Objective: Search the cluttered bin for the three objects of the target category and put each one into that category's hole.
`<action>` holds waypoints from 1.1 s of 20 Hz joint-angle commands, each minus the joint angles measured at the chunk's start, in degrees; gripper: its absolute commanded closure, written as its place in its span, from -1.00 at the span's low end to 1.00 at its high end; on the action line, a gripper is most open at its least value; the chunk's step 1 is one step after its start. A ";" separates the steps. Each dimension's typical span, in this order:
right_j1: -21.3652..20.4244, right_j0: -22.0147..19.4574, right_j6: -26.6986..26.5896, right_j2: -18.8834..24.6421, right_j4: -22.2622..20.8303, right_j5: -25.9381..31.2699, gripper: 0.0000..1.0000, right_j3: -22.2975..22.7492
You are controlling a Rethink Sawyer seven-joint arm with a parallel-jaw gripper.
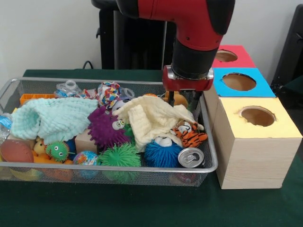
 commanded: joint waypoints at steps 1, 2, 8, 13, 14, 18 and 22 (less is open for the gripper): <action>-0.99 -4.28 3.86 2.88 0.13 -0.28 -1.00 7.38; -1.13 -4.72 3.72 2.96 0.01 -0.45 -1.00 7.91; -1.32 -6.67 3.39 3.41 -1.16 -3.55 -1.00 9.97; -1.78 -7.40 3.49 3.67 -1.64 -4.72 -1.00 11.37; -2.00 -7.12 4.10 3.54 -1.62 -5.31 -1.00 11.72; -2.56 -6.13 5.81 2.87 -1.56 -6.35 -1.00 12.56; -3.97 -5.27 7.81 2.10 -0.89 -7.56 -1.00 15.48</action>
